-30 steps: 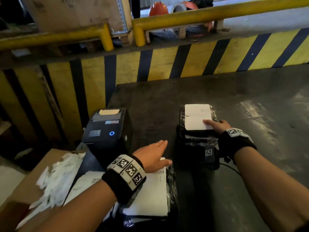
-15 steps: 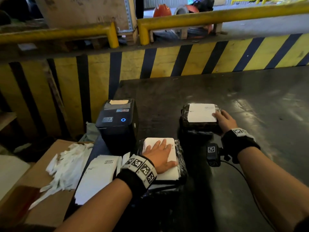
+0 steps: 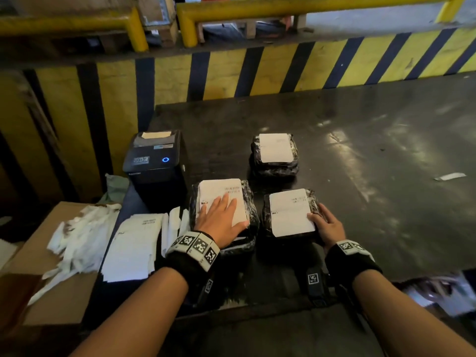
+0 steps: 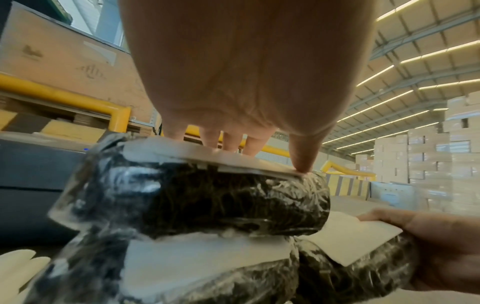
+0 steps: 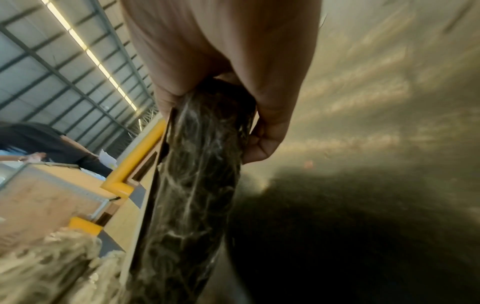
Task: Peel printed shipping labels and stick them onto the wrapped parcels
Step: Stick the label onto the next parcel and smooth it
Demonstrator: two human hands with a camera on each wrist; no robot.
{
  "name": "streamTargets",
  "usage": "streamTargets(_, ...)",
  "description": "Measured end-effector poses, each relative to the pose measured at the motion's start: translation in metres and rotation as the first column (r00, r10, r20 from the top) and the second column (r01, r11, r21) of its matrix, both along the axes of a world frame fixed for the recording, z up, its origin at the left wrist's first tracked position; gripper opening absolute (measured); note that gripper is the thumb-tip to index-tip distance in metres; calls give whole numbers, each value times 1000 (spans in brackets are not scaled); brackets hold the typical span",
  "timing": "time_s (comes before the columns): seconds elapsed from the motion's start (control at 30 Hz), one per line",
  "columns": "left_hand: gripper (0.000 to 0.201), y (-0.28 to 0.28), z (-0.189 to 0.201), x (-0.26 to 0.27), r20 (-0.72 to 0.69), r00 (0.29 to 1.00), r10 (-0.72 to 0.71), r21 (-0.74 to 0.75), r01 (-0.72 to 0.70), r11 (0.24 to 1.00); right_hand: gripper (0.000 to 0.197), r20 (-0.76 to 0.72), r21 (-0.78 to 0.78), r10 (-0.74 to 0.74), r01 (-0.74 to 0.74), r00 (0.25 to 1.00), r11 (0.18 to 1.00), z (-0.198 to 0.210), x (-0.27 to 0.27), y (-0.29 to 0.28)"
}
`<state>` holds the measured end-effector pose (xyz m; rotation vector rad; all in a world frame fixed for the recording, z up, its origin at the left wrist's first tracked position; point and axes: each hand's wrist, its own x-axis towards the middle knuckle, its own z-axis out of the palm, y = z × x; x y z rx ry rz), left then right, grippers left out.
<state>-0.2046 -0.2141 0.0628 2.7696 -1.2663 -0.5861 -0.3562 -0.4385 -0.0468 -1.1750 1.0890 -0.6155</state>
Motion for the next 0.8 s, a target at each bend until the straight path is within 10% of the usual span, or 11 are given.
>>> streamTargets(0.47,69,-6,-7,-14,55,991,119,13,-120,993,53,-439,-154,461,-570,771,807,-11,5,-29)
streamTargets(0.8,68,4,9,-12,6,996,94,-22,-94,995,61,-684,-260,370,-684,628,682,31,16,-28)
